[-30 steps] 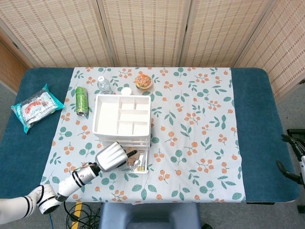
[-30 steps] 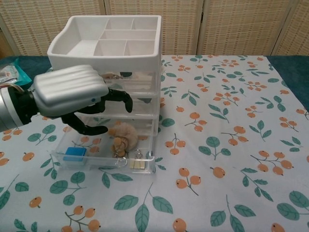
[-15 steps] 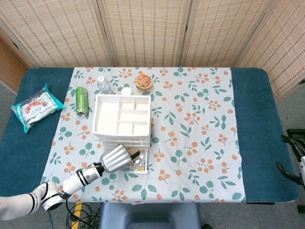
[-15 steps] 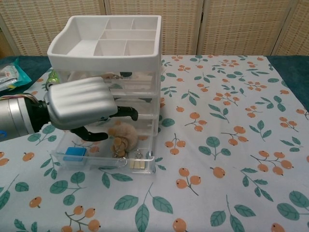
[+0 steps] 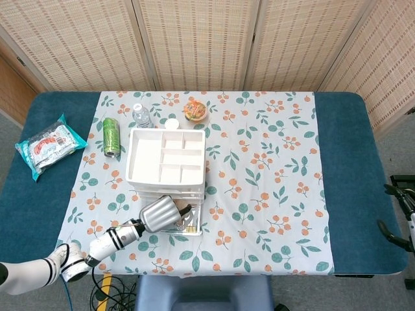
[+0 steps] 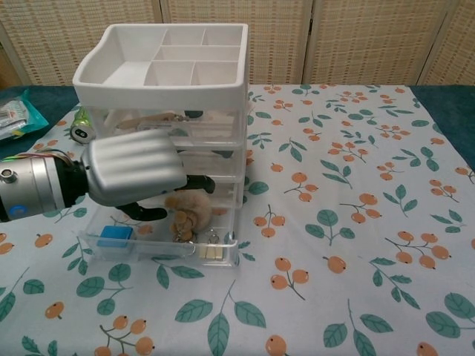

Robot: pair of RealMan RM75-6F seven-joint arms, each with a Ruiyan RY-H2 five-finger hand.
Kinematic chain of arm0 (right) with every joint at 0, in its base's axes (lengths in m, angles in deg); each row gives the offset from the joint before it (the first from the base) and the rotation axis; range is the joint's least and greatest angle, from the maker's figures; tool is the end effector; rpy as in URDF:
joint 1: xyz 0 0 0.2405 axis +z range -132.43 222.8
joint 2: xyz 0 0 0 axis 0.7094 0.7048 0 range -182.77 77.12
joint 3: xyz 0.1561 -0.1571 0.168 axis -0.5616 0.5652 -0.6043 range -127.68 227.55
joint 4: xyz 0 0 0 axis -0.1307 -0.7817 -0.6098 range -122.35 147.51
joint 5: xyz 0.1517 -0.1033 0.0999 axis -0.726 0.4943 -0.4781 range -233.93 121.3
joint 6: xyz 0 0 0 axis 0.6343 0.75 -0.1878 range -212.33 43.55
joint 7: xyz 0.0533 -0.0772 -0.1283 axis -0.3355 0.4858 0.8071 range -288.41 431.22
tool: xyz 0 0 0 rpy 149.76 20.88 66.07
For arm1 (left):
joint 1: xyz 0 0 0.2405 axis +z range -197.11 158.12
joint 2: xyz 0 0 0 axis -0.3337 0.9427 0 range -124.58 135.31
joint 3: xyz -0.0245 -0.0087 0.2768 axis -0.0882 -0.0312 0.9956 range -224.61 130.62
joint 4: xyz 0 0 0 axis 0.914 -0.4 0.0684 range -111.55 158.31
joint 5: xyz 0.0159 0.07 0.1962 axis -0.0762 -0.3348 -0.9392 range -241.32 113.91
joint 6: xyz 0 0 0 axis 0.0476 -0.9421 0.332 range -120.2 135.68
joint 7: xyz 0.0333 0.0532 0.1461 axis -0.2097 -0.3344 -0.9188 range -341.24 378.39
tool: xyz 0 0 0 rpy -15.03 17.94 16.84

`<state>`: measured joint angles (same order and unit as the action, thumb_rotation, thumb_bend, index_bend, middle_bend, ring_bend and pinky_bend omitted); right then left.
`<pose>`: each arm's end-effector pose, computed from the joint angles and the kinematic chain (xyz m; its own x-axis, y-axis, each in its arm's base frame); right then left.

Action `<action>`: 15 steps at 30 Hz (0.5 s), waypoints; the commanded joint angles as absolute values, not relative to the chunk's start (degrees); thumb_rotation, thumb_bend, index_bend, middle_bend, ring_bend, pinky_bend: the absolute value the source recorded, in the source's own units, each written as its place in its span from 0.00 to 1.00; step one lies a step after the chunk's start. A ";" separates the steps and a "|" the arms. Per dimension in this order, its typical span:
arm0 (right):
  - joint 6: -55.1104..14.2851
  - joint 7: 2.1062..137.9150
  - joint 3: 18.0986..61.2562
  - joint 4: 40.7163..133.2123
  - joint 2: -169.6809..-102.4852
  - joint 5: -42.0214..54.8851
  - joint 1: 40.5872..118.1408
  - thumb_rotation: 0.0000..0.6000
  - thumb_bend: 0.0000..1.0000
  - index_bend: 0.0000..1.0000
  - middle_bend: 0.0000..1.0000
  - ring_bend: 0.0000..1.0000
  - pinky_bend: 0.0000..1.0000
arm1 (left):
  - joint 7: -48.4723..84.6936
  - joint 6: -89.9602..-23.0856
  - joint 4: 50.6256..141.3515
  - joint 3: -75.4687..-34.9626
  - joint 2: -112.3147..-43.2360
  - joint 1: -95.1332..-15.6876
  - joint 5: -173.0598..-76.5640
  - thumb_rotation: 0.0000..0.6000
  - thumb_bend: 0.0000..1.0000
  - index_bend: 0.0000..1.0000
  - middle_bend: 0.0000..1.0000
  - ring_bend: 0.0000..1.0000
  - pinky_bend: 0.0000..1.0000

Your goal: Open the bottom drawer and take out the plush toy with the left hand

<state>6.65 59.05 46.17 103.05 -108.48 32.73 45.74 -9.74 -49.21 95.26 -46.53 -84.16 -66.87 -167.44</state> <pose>-0.3387 -0.1753 0.2367 0.3641 0.0887 0.9271 -0.9304 -0.0113 0.3665 -0.1383 0.3379 -0.0486 0.7916 -0.3315 0.5133 0.0812 -0.7755 -0.6261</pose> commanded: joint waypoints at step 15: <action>6.50 59.04 46.19 103.01 -108.49 32.38 45.56 1.00 0.33 0.14 0.27 0.26 0.22 | -11.09 -47.74 92.96 -46.21 -86.65 -68.05 -165.96 1.00 0.30 0.25 0.99 1.00 1.00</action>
<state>6.50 59.03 46.19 103.01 -108.49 32.37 45.56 -11.03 -47.80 93.02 -46.20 -86.59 -68.01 -166.02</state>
